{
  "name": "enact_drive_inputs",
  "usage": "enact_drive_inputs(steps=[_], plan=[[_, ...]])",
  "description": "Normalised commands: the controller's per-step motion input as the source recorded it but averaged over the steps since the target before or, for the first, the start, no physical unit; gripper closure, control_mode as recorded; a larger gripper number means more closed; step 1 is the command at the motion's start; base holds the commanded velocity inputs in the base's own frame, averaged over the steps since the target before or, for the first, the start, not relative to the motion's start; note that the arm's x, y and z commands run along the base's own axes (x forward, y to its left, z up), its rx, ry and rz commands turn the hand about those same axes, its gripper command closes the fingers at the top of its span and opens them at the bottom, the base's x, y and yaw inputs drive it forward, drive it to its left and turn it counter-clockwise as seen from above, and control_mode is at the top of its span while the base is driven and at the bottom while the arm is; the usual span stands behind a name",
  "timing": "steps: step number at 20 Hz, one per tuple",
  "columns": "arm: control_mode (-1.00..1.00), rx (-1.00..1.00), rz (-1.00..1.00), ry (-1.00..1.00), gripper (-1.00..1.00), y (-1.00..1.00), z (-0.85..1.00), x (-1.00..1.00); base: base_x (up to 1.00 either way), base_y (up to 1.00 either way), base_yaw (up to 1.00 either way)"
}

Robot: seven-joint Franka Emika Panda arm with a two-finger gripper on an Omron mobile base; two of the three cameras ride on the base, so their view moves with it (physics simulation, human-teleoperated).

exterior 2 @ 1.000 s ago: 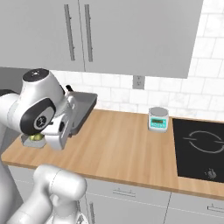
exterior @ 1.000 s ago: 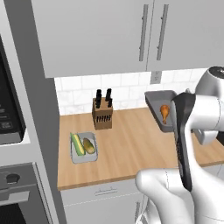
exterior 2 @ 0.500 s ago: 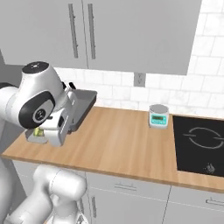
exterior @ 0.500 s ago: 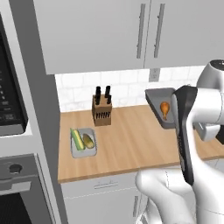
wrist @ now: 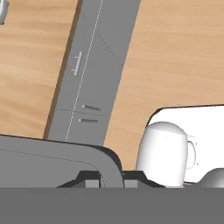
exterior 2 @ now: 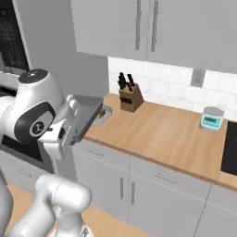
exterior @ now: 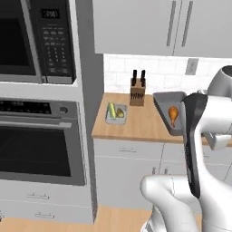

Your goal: Take the meat container that has the chicken drumstick and place it on the second highest rack of the freezer. Then take the vegetable container that has the cucumber and corn and place it on the highest rack of the freezer.

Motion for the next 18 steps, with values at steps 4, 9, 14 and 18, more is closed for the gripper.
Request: enact_drive_inputs(steps=[4,9,14,18], plan=[[1.00,0.00,0.00,0.00,1.00,0.00,0.00,0.00,-0.34,-0.37,0.79],[1.00,0.00,0.00,0.00,1.00,0.00,0.00,0.00,-0.26,-0.23,0.85],[1.00,0.00,0.00,0.00,1.00,0.00,0.00,0.00,-0.14,-0.03,0.85],[1.00,0.00,0.00,0.00,1.00,0.00,0.00,0.00,0.02,0.09,0.77]])
